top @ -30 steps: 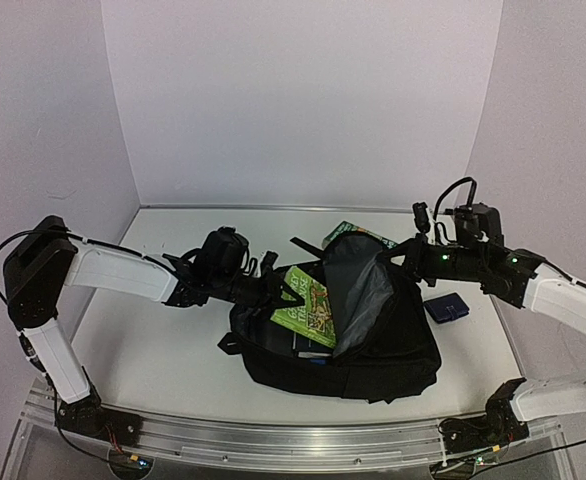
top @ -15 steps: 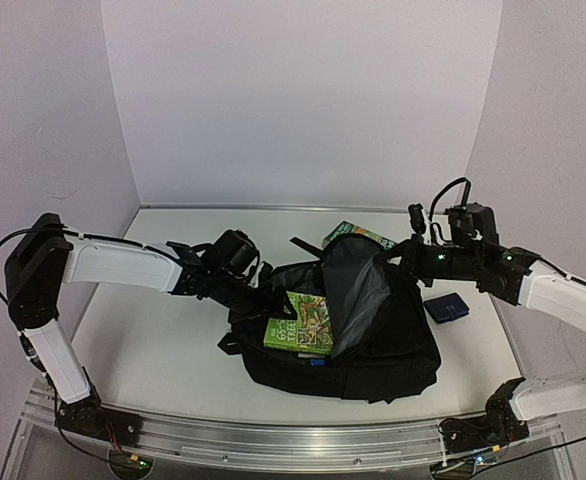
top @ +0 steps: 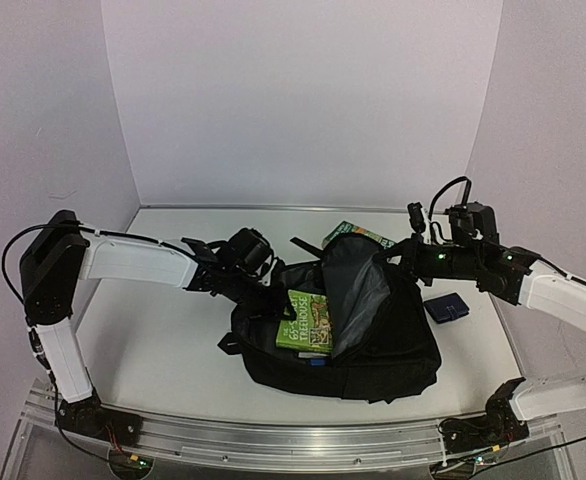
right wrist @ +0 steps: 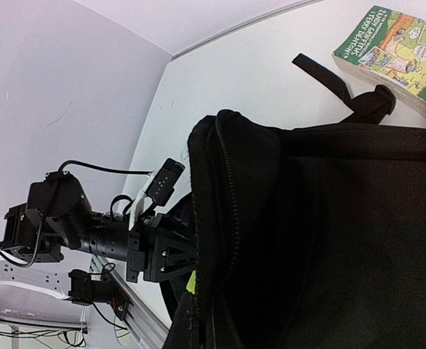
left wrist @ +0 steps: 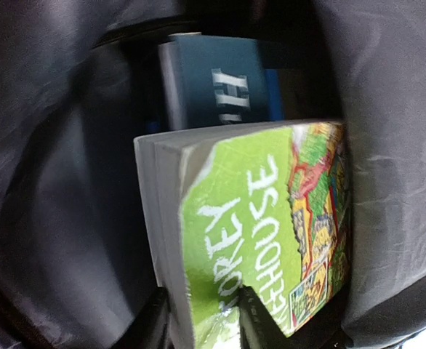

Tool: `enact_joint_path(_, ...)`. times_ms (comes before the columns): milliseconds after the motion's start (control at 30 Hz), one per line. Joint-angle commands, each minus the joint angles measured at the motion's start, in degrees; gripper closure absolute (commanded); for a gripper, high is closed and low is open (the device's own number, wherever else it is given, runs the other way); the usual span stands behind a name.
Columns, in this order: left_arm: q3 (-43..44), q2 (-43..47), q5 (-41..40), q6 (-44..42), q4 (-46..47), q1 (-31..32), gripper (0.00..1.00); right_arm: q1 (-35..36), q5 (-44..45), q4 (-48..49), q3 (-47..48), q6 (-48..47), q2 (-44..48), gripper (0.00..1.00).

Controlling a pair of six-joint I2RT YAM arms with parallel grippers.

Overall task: Pack the student bag
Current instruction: Place the book in the student bag.

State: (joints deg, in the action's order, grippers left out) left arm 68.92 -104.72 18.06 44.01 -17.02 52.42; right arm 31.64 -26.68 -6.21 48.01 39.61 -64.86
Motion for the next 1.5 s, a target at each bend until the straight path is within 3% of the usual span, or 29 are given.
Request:
enact_joint_path(0, 4.7, -1.5, 1.9, -4.3, -0.4, 2.9, 0.73, 0.0, 0.2, 3.5, 1.2, -1.0, 0.3, 1.00)
enact_joint_path(333, 8.7, -5.1, 4.6, -6.8, -1.8, 7.5, 0.77, 0.0, 0.5, 3.5, 0.2, -0.9, 0.3, 1.00)
enact_joint_path(633, 8.5, -5.8, 6.8, -4.5, 6.1, 8.6, 0.76, 0.0, 4.3, 3.3, -2.6, 1.1, 1.0, 1.00)
enact_joint_path(733, 6.9, -4.2, 6.5, -4.4, 6.6, 8.6, 0.71, -0.1, 6.6, 3.0, -4.1, 2.7, 1.1, 1.00)
enact_joint_path(933, 4.7, 0.4, -1.4, -4.1, 0.8, 7.9, 0.49, -0.1, 12.8, -0.6, -7.6, 5.4, 2.0, 1.00)
enact_joint_path(1200, 1.0, 7.6, -3.2, -3.1, -0.8, 4.1, 0.23, 0.0, 17.3, -2.7, -14.1, 10.0, -0.2, 0.99)
enact_joint_path(1367, -0.4, 10.8, -1.6, -2.7, -0.6, -0.8, 0.18, 0.0, 18.2, -3.8, -12.4, 8.7, -1.0, 0.80)
enact_joint_path(1467, -1.8, 13.1, -0.9, -2.3, 0.1, -4.4, 0.14, 0.0, 17.8, -5.6, -9.0, 6.7, 0.9, 0.51)
